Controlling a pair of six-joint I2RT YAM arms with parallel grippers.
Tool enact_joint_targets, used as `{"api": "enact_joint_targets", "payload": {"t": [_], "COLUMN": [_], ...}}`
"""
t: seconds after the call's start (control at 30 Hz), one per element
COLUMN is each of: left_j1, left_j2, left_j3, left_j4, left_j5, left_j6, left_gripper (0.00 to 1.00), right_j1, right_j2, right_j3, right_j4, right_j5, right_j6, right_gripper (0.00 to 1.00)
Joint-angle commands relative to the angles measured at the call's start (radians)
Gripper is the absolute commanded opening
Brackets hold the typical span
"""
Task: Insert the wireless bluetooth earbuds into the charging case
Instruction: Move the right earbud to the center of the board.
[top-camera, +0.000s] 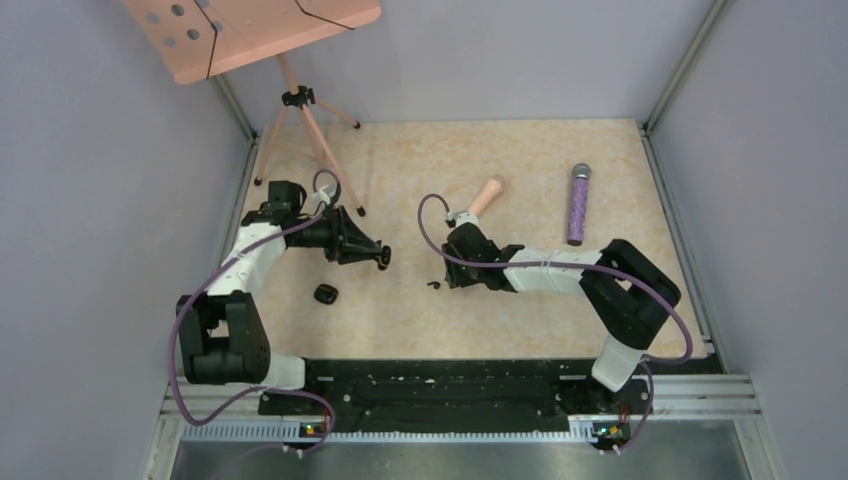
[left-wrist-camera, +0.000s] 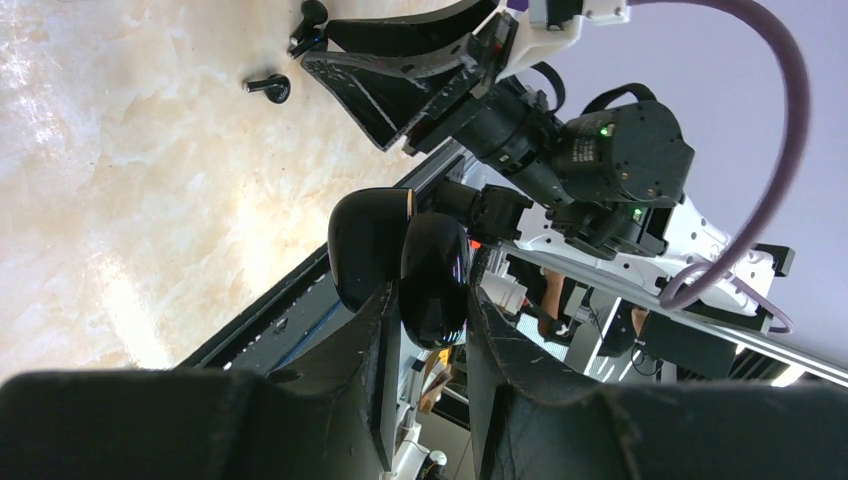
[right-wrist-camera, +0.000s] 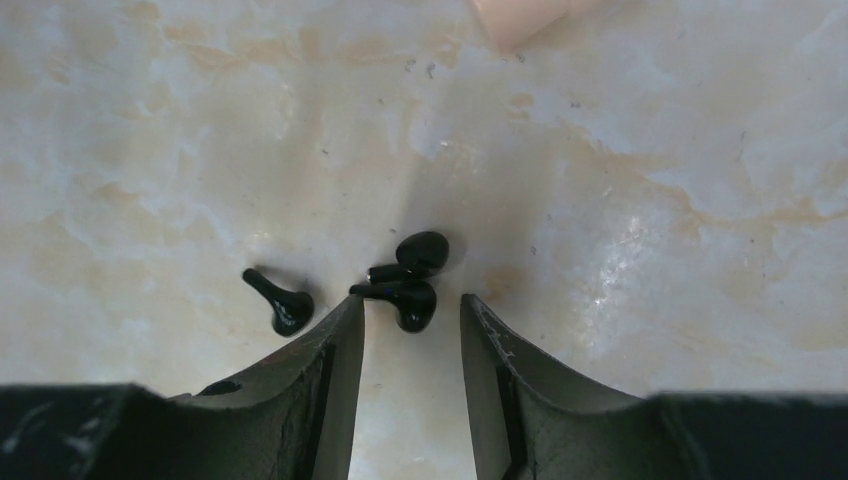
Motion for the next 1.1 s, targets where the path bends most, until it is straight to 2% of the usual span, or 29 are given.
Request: {"api": "enact_joint_targets", "payload": {"t": [0.0, 0.3, 0.47, 0.63, 0.83, 1.07], "left_j1": [0.006, 0.007, 0.006, 0.006, 0.006, 0.006], "left_j2": [-0.033, -0.029, -0.031, -0.030, -0.034, -0.032], "left_j3": [-0.009, -0.008, -0.008, -0.009, -0.008, -0.011], "left_j4": [0.024, 0.021, 0.021, 0.021, 0.023, 0.022], "left_j5": [0.025, 0.032, 0.034, 0.035, 0.034, 0.031], "left_j6": [-0.004, 0.001, 0.003, 0.004, 0.001, 0.003], "left_gripper": [0.00, 0.00, 0.00, 0.00, 0.00, 0.00], "right_j1": [0.008, -0.031, -0.115, -0.122, -0.122, -0.122], "right_j2": [0.060, -0.072, -0.187, -0.253, -0.248, -0.201], "right_j3": [0.039, -0.063, -0.139, -0.138, -0.111, -0.065], "right_j4": [0.024, -0.055, -0.060, -0.071, -0.045, -0.090], "right_j5": [0.029, 0.149, 0.151, 0.137, 0.067, 0.053], "right_j6": [0.010, -0.040, -0.056, -0.060, -0.110, -0.158], "right_gripper": [0.40, 0.37, 0.36, 0.37, 0.36, 0.37]}}
